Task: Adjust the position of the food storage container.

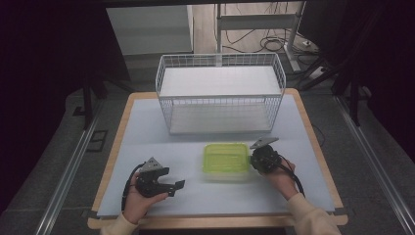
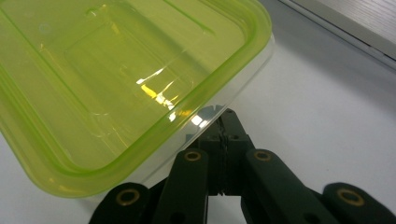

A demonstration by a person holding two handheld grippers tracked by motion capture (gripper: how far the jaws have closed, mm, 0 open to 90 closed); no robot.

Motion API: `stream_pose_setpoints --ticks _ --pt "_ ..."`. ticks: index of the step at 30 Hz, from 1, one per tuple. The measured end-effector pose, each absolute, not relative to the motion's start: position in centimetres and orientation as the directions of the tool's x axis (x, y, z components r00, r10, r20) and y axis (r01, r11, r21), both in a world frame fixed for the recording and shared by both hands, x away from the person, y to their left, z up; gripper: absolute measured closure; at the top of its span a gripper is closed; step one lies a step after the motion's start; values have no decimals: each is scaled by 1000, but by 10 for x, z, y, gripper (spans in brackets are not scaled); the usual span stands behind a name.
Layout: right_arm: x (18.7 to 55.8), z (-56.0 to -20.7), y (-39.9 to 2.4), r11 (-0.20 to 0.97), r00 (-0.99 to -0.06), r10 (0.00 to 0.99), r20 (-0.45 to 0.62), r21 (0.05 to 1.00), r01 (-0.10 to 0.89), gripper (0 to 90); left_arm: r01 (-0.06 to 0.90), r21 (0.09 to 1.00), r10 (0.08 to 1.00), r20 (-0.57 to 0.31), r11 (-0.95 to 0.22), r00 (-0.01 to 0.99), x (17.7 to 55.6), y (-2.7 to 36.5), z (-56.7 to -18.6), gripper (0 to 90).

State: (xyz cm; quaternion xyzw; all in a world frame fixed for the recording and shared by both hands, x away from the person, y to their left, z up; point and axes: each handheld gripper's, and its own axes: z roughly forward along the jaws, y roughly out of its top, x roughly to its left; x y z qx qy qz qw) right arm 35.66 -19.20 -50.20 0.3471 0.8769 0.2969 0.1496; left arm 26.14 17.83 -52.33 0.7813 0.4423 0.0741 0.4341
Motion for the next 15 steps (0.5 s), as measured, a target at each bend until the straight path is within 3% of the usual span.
stream_pose_setpoints --ticks 15 --pt "360 -505 -177 600 -727 682 -75 626 499 900 622 750 759 -266 -224 594 261 180 -523 159"
